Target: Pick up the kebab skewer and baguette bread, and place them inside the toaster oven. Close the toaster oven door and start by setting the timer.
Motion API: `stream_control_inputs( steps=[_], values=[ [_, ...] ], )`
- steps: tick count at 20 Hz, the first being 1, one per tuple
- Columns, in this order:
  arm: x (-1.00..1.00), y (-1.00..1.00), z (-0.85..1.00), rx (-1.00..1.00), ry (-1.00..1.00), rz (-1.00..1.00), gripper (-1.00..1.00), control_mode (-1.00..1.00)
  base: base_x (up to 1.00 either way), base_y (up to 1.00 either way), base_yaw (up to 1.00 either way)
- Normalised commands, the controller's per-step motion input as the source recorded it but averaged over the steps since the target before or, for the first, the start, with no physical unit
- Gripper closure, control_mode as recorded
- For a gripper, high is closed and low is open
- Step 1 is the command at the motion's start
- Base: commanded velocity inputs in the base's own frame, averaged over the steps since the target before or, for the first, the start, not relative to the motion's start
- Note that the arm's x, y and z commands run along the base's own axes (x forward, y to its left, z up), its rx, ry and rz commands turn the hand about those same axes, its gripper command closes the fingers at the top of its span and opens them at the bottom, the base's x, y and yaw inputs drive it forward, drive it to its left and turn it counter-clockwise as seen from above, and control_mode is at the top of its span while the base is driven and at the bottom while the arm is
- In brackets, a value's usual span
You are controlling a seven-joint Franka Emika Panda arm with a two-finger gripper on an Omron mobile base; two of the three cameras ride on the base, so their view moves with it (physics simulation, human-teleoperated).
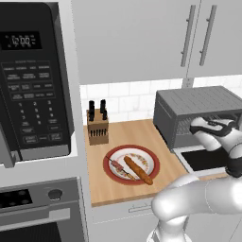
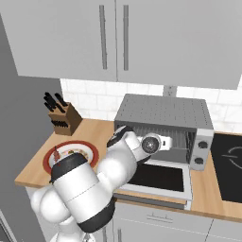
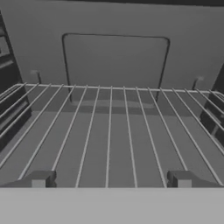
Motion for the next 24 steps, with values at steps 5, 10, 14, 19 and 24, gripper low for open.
stream_control_inputs(
  steps=[5, 10, 14, 19, 24],
  values=[
    [-0.28, 0.00, -0.54, 0.04, 0.03, 0.00, -1.00, -1.00, 0.00, 0.00, 0.00],
    [-0.63, 0.00, -0.80, 0.06, 0.02, 0.00, -1.00, -1.00, 0.00, 0.00, 0.00],
    [-0.78, 0.00, -0.91, 0.03, 0.07, 0.00, -1.00, -1.00, 0.00, 0.00, 0.00],
    [-0.78, 0.00, -0.89, 0.00, 0.13, 0.00, -1.00, -1.00, 0.00, 0.00, 0.00],
    [-0.77, 0.00, -0.80, 0.00, 0.21, 0.00, -1.00, -1.00, 0.00, 0.00, 0.00]
  ],
)
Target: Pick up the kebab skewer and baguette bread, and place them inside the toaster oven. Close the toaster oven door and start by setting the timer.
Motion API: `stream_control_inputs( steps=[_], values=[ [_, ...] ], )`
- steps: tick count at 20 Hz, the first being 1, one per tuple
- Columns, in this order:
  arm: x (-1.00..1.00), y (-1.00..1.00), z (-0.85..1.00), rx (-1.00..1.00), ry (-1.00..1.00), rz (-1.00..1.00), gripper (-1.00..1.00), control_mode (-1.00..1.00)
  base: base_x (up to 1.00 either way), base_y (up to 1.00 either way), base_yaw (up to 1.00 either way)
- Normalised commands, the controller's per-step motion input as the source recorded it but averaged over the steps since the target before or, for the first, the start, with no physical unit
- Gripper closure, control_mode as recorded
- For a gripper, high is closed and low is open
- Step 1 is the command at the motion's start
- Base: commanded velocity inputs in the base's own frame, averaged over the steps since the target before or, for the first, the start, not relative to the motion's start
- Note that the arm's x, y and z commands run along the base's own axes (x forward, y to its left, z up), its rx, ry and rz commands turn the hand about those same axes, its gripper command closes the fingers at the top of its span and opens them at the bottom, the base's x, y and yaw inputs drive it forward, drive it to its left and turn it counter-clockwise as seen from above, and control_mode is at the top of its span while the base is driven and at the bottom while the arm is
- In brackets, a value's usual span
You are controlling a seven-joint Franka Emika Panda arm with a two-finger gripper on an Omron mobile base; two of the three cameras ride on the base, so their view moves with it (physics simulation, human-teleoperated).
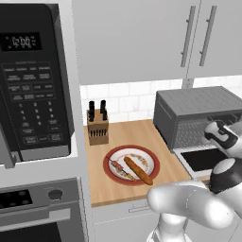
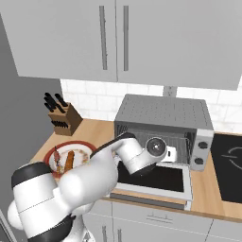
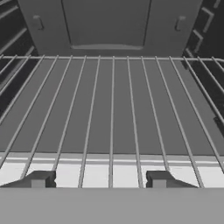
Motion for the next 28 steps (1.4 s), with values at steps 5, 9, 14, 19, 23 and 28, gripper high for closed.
stream_control_inputs(
  steps=[5, 9, 14, 19, 23, 28],
  values=[
    [-0.67, -0.01, -0.90, 0.00, 0.28, 0.00, -1.00, -1.00, 0.00, 0.00, 0.00],
    [-0.66, -0.07, -0.97, 0.00, 0.30, 0.00, -1.00, -1.00, 0.00, 0.00, 0.00],
    [-0.77, -0.15, -0.99, 0.01, 0.22, 0.00, -1.00, -1.00, 0.00, 0.00, 0.00],
    [-0.98, -0.25, -0.94, 0.05, 0.07, 0.00, -1.00, -1.00, 0.00, 0.00, 0.00],
    [-0.97, -0.19, -0.08, 0.06, -0.01, 0.00, -1.00, -1.00, 0.00, 0.00, 0.00],
    [-0.47, 0.12, 0.36, 0.02, -0.03, -0.03, -1.00, -1.00, 0.00, 0.00, 0.00]
  ],
)
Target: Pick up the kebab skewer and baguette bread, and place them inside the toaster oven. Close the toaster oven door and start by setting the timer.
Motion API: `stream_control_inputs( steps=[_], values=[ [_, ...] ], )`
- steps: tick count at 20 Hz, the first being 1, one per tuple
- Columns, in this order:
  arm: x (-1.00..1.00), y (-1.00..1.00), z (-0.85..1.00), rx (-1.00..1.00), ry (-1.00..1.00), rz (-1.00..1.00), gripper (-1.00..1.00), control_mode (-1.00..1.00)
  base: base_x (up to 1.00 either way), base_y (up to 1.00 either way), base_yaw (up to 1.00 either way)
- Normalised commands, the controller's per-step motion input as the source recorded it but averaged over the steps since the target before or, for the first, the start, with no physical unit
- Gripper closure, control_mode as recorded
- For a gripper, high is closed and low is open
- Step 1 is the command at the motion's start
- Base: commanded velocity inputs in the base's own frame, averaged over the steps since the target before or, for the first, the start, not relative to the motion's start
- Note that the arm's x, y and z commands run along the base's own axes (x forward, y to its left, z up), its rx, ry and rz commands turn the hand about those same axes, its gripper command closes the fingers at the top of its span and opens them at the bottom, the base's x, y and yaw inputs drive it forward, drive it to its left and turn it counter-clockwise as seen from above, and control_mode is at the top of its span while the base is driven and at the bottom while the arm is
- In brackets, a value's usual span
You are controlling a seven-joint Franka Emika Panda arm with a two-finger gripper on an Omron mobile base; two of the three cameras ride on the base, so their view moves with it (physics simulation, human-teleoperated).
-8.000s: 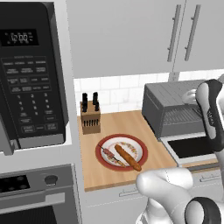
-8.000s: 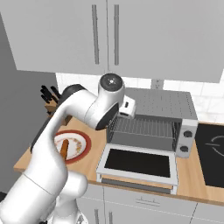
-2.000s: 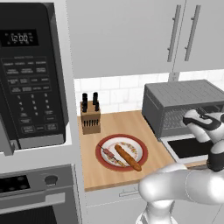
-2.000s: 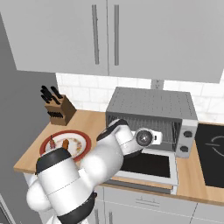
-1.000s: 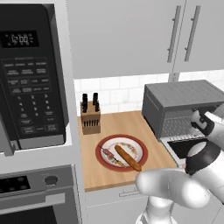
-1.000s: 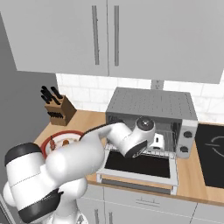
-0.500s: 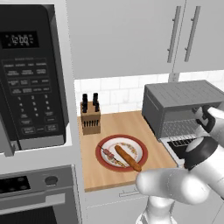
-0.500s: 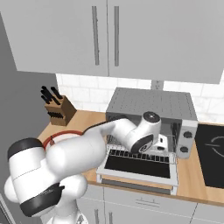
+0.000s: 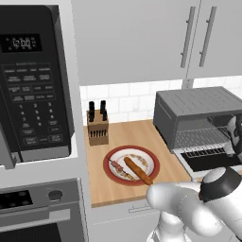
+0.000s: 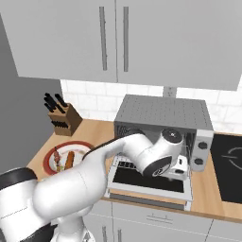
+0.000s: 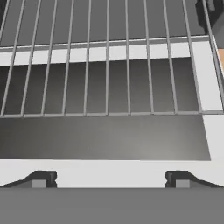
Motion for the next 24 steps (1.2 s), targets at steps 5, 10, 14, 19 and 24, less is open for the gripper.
stream_control_inputs(
  steps=[5, 10, 14, 19, 24],
  values=[
    [-0.09, 0.75, 0.63, 0.00, 0.00, 0.00, -1.00, -1.00, 0.00, 0.00, 0.00],
    [0.00, 1.00, 0.21, -0.01, 0.05, -0.01, -1.00, -1.00, 0.00, 0.00, 0.00],
    [0.01, 1.00, 0.21, 0.00, 0.14, 0.00, -1.00, -1.00, 0.00, 0.00, 0.00],
    [0.05, 1.00, 0.05, -0.07, 0.01, 0.00, -1.00, -1.00, 0.00, 0.00, 0.00],
    [0.34, 1.00, -0.18, -0.08, 0.00, -0.01, -1.00, -1.00, 0.00, 0.00, 0.00]
  ],
)
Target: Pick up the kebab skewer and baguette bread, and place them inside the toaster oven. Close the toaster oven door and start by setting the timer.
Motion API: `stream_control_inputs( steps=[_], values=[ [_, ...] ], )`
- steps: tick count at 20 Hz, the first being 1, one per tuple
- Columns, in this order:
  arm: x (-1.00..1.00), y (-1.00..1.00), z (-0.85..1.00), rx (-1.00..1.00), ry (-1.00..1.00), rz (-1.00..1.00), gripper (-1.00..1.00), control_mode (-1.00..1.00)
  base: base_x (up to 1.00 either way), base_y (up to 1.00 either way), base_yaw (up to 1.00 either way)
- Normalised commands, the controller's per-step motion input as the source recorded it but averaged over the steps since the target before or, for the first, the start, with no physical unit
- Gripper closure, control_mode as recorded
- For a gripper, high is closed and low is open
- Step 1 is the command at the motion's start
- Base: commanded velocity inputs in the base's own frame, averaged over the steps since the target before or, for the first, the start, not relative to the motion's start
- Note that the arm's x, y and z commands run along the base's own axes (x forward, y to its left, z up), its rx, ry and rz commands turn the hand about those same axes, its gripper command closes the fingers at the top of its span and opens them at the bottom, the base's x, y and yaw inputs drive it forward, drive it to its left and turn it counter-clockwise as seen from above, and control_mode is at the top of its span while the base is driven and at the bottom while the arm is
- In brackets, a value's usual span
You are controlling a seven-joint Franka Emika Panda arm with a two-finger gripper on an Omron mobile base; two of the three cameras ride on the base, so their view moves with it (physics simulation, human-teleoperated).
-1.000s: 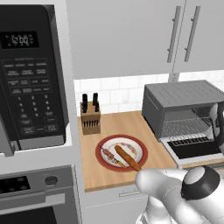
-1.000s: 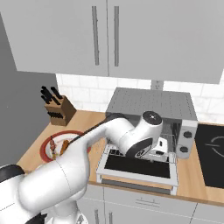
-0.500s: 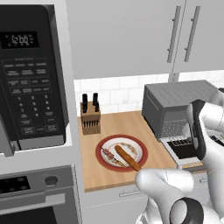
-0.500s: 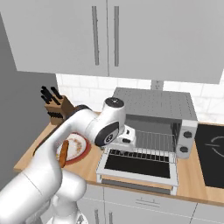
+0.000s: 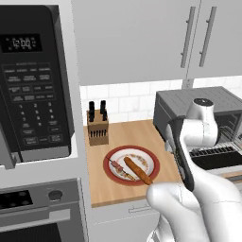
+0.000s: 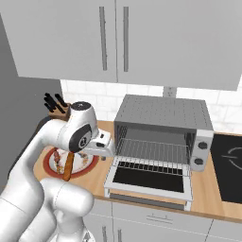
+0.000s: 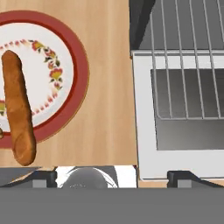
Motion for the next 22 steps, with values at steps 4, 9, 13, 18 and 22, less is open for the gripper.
stream_control_inputs(
  steps=[4, 9, 13, 18, 22],
  values=[
    [0.39, 0.78, -0.17, -0.02, 0.03, 0.00, -1.00, -1.00, 0.00, 0.00, 0.00],
    [0.29, 0.58, -0.15, -0.01, 0.01, 0.00, -1.00, -1.00, 0.00, 0.00, 0.00],
    [0.22, 0.46, -0.18, 0.00, 0.01, 0.01, -1.00, -1.00, 0.00, 0.00, 0.00],
    [0.19, 0.38, -0.19, 0.00, 0.12, 0.20, -1.00, -1.00, 0.00, 0.00, 0.00],
    [0.19, 0.42, -0.10, 0.00, 0.16, 0.25, -1.00, -1.00, 0.00, 0.00, 0.00]
  ],
)
